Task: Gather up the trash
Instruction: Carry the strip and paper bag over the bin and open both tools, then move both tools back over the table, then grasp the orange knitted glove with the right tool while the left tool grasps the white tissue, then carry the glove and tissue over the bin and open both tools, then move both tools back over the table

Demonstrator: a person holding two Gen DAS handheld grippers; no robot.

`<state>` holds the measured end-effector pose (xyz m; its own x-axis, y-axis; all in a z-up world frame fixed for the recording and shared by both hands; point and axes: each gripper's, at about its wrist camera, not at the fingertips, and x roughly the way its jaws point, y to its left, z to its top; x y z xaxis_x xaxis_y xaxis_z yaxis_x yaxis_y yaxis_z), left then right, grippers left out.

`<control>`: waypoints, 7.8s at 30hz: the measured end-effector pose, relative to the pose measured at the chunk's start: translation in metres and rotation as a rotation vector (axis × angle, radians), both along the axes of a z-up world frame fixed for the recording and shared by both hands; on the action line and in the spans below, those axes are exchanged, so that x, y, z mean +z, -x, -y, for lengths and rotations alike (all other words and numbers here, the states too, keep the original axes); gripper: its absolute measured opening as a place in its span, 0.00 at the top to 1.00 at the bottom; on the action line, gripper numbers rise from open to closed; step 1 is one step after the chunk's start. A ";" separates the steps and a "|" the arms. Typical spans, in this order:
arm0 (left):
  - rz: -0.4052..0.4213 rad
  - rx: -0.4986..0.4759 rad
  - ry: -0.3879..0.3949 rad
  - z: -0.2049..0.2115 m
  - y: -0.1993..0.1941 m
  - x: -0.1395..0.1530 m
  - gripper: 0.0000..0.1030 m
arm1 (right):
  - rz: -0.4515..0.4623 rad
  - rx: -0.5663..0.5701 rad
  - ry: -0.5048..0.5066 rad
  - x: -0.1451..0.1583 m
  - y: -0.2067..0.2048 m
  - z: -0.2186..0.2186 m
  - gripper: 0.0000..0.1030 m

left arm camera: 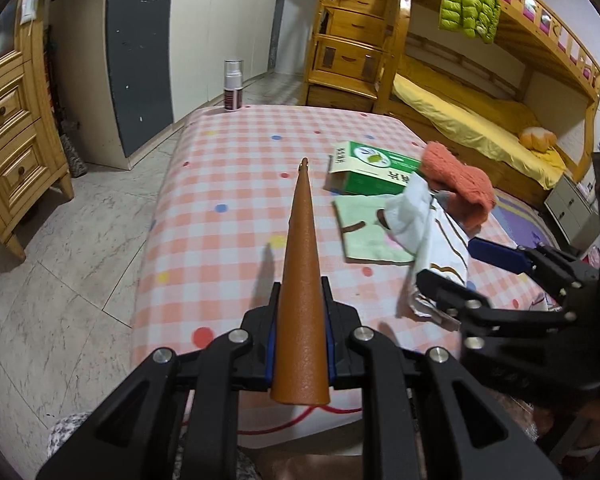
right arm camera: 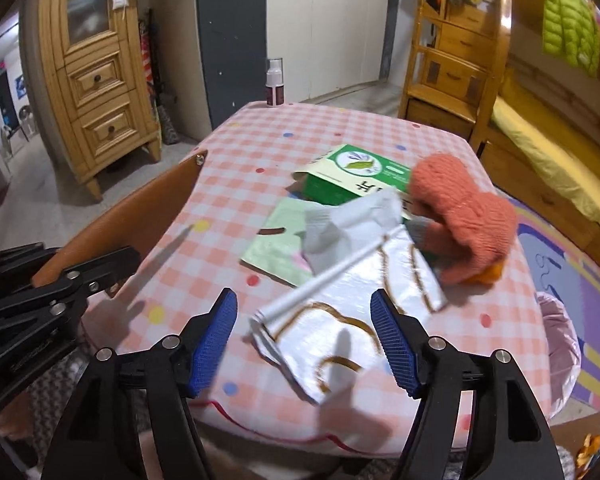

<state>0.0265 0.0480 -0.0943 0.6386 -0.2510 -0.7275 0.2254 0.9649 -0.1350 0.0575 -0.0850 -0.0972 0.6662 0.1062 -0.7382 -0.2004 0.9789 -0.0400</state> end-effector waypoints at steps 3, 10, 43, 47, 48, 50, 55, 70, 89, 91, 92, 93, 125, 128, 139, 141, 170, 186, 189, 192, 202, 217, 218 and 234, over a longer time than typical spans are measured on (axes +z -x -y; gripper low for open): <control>-0.008 0.012 0.015 -0.007 0.001 -0.003 0.85 | -0.015 -0.042 0.076 -0.017 -0.010 -0.014 0.34; -0.005 0.001 0.033 -0.008 0.003 -0.003 0.85 | -0.041 -0.084 0.142 -0.022 0.000 -0.011 0.71; 0.064 -0.598 -0.007 0.269 0.017 0.036 0.85 | 0.204 -0.490 -0.013 0.074 0.122 0.249 0.99; 0.059 -0.659 -0.013 0.306 0.015 0.031 0.85 | 0.185 -0.547 -0.035 0.061 0.126 0.278 0.99; 0.057 -0.674 -0.013 0.316 0.013 0.029 0.85 | 0.181 -0.560 -0.039 0.059 0.126 0.286 0.99; 0.054 -0.699 -0.014 0.336 0.007 0.026 0.85 | 0.177 -0.579 -0.046 0.056 0.127 0.296 0.99; 0.078 -0.743 -0.009 0.390 -0.013 0.026 0.84 | 0.156 -0.621 -0.072 0.045 0.116 0.326 0.99; 0.087 -0.575 0.006 0.361 -0.058 0.037 0.37 | 0.091 -0.698 -0.139 -0.002 0.052 0.387 0.71; 0.095 -0.357 -0.057 0.223 -0.015 0.049 0.37 | 0.124 -0.475 -0.147 0.060 0.091 0.265 0.71; 0.087 -0.312 -0.059 0.201 -0.013 0.046 0.36 | 0.136 -0.404 -0.180 0.064 0.089 0.245 0.71; 0.084 -0.296 -0.061 0.192 -0.012 0.045 0.35 | 0.135 -0.372 -0.181 0.066 0.086 0.233 0.71; 0.078 -0.271 -0.065 0.181 -0.013 0.043 0.35 | 0.129 -0.345 -0.180 0.066 0.083 0.223 0.71; -0.017 0.051 -0.120 0.057 -0.069 0.009 0.17 | -0.043 -0.161 -0.074 0.016 -0.061 0.135 0.36; -0.020 0.046 -0.120 0.058 -0.067 0.008 0.17 | -0.069 -0.151 -0.095 0.013 -0.067 0.133 0.72; -0.021 0.012 -0.114 0.066 -0.046 0.008 0.16 | 0.082 -0.083 -0.102 0.071 -0.035 0.112 0.87; -0.018 0.001 -0.114 0.068 -0.042 0.008 0.17 | 0.119 -0.081 -0.110 0.087 -0.025 0.113 0.87; -0.023 -0.135 -0.151 0.144 -0.072 0.003 0.99 | 0.129 -0.196 -0.094 0.080 0.055 0.171 0.86; 0.065 -0.335 0.058 0.164 -0.013 0.086 0.99 | 0.167 -0.254 -0.128 0.089 0.083 0.195 0.86; 0.046 -0.370 0.058 0.181 -0.014 0.081 0.99 | 0.165 -0.293 -0.124 0.087 0.091 0.209 0.86; 0.035 -0.414 0.062 0.205 -0.015 0.079 0.99 | 0.161 -0.344 -0.116 0.085 0.099 0.227 0.86; 0.060 -0.555 0.046 0.298 -0.017 0.070 0.99 | 0.109 -0.540 -0.073 0.059 0.102 0.303 0.86; 0.000 -0.624 0.010 0.362 -0.036 0.038 0.99 | 0.047 -0.656 -0.157 0.012 0.064 0.379 0.62; -0.001 -0.630 0.010 0.368 -0.036 0.037 0.99 | 0.055 -0.663 -0.159 0.013 0.068 0.381 0.62; 0.064 -0.618 -0.029 0.395 -0.040 0.037 0.36 | 0.153 -0.694 -0.214 0.036 0.111 0.390 0.62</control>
